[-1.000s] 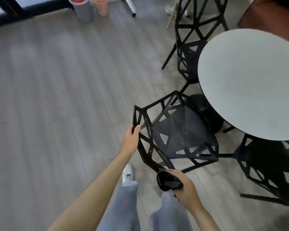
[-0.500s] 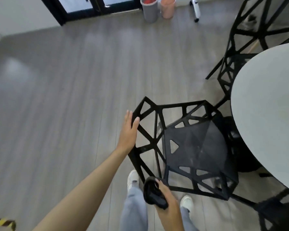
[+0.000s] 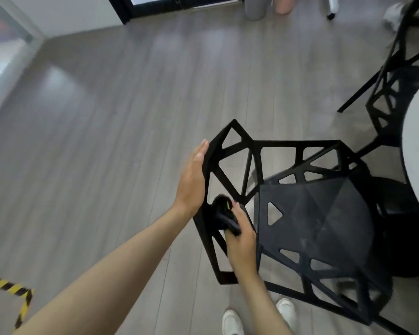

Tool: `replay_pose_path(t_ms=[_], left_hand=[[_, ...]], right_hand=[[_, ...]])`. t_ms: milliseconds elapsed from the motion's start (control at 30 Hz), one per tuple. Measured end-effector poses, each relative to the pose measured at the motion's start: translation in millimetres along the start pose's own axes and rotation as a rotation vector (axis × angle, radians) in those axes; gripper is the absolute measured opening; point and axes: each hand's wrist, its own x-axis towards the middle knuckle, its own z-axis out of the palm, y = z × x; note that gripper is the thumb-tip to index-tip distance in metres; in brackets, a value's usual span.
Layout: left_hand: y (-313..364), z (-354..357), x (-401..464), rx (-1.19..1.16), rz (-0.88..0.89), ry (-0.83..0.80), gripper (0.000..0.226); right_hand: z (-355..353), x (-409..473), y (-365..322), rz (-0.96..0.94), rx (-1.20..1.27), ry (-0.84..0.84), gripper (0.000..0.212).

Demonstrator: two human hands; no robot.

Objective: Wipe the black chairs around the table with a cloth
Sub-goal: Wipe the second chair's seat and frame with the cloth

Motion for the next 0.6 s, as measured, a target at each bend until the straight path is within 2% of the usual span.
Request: replay_pose_path(t_ms=[67, 133, 200, 300, 367, 467, 533, 600], left_hand=[[-2, -1, 0, 0.03, 0.02, 0.003, 0.048], [-5, -1, 0, 0.091, 0.062, 0.007, 0.05], [-7, -1, 0, 0.155, 0.101, -0.004, 0.052], [-8, 0, 1, 0.197, 0.118, -0.004, 0.059], [-8, 1, 1, 0.201, 0.114, 0.004, 0.061], [-7, 2, 1, 0.203, 0.116, 0.019, 0.062], [-6, 2, 1, 0.216, 0.113, 0.023, 0.062], [-6, 3, 0, 0.229, 0.124, 0.035, 0.061]], right_hand=[[-9, 28, 26, 0.172, -0.004, 0.036, 0.051], [-9, 42, 29, 0.243, -0.005, 0.034, 0.045], [0, 32, 2, 0.167, 0.03, -0.005, 0.051], [7, -1, -22, -0.111, 0.113, -0.111, 0.066], [2, -5, -6, -0.149, 0.1, -0.147, 0.07], [-17, 20, 34, 0.083, 0.047, -0.04, 0.072], [-23, 40, 49, 0.221, 0.007, 0.037, 0.058], [-18, 58, 45, 0.282, 0.036, 0.063, 0.043]])
